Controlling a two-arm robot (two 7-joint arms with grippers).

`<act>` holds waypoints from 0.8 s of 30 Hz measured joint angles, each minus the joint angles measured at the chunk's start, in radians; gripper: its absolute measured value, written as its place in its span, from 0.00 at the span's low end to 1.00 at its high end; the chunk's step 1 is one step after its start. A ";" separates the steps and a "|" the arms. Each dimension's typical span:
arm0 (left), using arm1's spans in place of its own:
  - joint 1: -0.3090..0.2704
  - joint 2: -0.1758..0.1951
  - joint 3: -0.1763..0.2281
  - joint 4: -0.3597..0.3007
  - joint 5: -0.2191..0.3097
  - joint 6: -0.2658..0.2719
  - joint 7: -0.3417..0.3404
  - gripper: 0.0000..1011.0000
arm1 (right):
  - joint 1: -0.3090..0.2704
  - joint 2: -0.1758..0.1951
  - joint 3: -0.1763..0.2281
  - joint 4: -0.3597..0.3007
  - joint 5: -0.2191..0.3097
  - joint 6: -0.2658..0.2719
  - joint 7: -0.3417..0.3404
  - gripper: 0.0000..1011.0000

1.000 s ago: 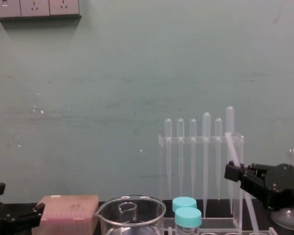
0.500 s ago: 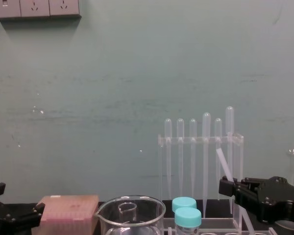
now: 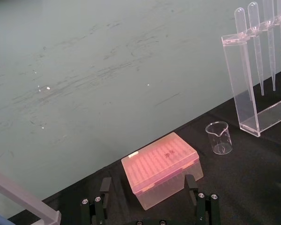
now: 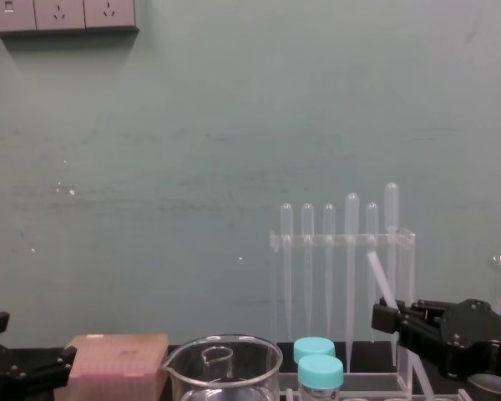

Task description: Pick up the stirring rod with one hand, then place it down.

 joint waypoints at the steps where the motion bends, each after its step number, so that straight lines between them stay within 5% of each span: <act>1: 0.000 0.000 0.000 0.000 0.000 0.000 0.000 0.99 | 0.000 0.000 0.000 0.000 0.000 0.000 0.000 0.15; 24: 0.000 0.000 0.000 0.000 0.000 0.000 0.000 0.99 | -0.001 0.000 0.002 -0.002 0.002 -0.003 0.000 0.84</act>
